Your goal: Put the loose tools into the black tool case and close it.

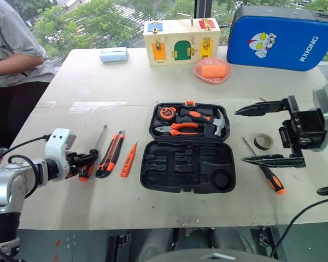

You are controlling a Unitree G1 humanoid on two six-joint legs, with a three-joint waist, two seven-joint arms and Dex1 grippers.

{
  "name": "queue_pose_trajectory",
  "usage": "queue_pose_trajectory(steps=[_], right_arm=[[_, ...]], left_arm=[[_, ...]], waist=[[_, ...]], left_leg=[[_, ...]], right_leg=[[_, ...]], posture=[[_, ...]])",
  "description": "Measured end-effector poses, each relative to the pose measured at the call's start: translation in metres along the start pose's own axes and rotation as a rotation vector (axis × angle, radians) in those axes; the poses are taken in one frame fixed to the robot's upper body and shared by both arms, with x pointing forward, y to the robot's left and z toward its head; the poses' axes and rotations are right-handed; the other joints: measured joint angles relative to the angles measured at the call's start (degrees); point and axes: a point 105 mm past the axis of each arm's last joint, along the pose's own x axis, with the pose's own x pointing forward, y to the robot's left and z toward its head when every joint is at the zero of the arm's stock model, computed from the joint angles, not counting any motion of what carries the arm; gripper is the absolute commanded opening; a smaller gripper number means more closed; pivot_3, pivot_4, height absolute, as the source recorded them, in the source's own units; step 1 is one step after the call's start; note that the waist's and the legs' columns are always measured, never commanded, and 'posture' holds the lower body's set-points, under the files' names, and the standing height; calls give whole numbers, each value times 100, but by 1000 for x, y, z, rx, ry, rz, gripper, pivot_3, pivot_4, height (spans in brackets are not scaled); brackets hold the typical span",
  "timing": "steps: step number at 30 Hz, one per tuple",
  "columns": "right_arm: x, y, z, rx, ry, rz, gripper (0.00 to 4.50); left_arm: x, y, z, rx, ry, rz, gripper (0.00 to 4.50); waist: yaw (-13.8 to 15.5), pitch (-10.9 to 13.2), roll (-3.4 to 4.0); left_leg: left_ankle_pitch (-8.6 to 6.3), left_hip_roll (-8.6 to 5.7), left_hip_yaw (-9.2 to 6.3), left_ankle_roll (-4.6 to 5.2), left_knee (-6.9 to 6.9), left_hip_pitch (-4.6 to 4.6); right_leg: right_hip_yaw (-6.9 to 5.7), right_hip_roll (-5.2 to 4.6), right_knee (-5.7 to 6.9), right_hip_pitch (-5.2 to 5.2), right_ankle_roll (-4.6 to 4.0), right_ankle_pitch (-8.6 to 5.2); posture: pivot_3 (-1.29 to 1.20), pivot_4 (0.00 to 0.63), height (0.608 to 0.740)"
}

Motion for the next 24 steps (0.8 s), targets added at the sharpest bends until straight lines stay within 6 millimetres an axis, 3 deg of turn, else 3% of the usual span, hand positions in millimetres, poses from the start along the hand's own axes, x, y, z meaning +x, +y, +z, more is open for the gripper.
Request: queue_pose_trajectory(steps=[7, 10, 12, 16, 19, 21, 24], right_arm=[[0, 1, -9, -9, 30, 5, 4500], [0, 6, -22, 27, 72, 31, 4500], [-2, 8, -29, 46, 87, 39, 4500], [-3, 7, -30, 28, 95, 39, 4500], [-3, 8, -38, 36, 116, 44, 4500], [-2, 10, -42, 39, 123, 50, 4500], [-2, 9, -52, 46, 149, 25, 4500]], left_arm=[[-2, 6, 1, 105, -21, 1, 701], [-11, 30, 6, 188, -8, 72, 700], [-22, 39, 23, 281, -42, 74, 700], [-41, 3, 75, 590, -201, -158, 700], [-42, -36, 111, 767, -264, -352, 700], [-40, -52, 117, 834, -253, -427, 700], [-23, -99, 110, 958, -186, -655, 700]], waist=[[-22, -6, 11], [-29, 1, -1], [10, 17, -29], [127, 18, -36], [199, 18, -40], [178, 18, -40], [151, 18, -40]], left_leg=[[0, 6, 2, -1, -8, -1], [1, 7, 1, -1, -9, -7], [1, 6, -3, -3, -1, -24], [15, -1, -28, -26, 31, -83], [16, -7, -58, -28, 45, -104], [16, -9, -56, -27, 44, -104], [17, -9, -55, -27, 50, -104]], right_leg=[[4, 7, 3, -11, -2, 0], [1, 7, 2, -15, -4, 0], [-10, 4, -4, -21, -4, 1], [-50, -10, -37, -35, -3, 4], [-88, -11, -40, -36, -4, 5], [-88, -11, -40, -36, -3, 5], [-95, -8, -33, -33, -3, 5]], posture=[[0, 150, 735], [0, 150, 735], [0, 150, 735], [0, 150, 735], [0, 150, 735], [0, 150, 735], [0, 150, 735]])
